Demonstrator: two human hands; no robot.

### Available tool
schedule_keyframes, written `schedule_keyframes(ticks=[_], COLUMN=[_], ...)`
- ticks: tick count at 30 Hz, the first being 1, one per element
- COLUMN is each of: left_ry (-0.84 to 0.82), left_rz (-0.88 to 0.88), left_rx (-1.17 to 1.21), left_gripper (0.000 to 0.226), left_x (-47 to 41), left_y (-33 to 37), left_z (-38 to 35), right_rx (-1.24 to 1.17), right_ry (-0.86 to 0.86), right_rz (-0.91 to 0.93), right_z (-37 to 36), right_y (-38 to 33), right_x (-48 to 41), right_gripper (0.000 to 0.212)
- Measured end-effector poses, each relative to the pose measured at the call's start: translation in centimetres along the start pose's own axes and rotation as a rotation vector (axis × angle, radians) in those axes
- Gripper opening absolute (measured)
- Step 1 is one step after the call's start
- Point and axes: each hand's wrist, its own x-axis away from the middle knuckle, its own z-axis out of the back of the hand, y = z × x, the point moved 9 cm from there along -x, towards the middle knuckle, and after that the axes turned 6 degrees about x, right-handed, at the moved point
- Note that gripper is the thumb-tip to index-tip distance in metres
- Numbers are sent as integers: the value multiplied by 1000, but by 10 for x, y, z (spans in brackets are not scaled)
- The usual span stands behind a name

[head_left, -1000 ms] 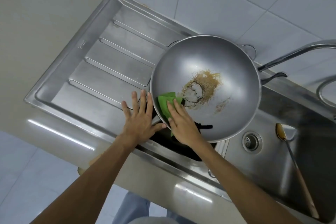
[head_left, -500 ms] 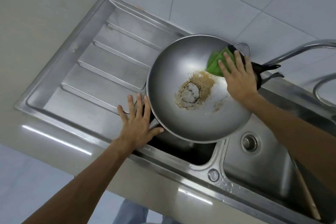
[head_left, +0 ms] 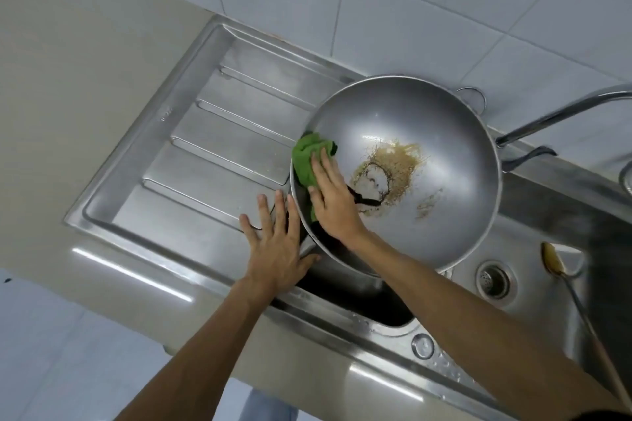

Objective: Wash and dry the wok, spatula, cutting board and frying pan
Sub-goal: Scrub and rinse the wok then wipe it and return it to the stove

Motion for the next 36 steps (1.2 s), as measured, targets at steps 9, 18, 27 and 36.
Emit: schedule_keyframes(ticks=[9,18,27,36], left_ry=[-84,-67,-20,20], left_rz=[22,-14,-7,-18], left_rx=[47,73,7,13], left_gripper=[118,114,116,118], left_x=[5,2,4,3], left_y=[4,2,5,5], left_z=[6,3,6,6], right_rx=[476,1178,356,371], right_ry=[-432,-60,246,104], right_rz=[57,-233,-316,104], right_z=[34,146,38,8], right_y=[56,138,30,1], right_x=[119,33,-40,-4], right_gripper=[62,67,69,62])
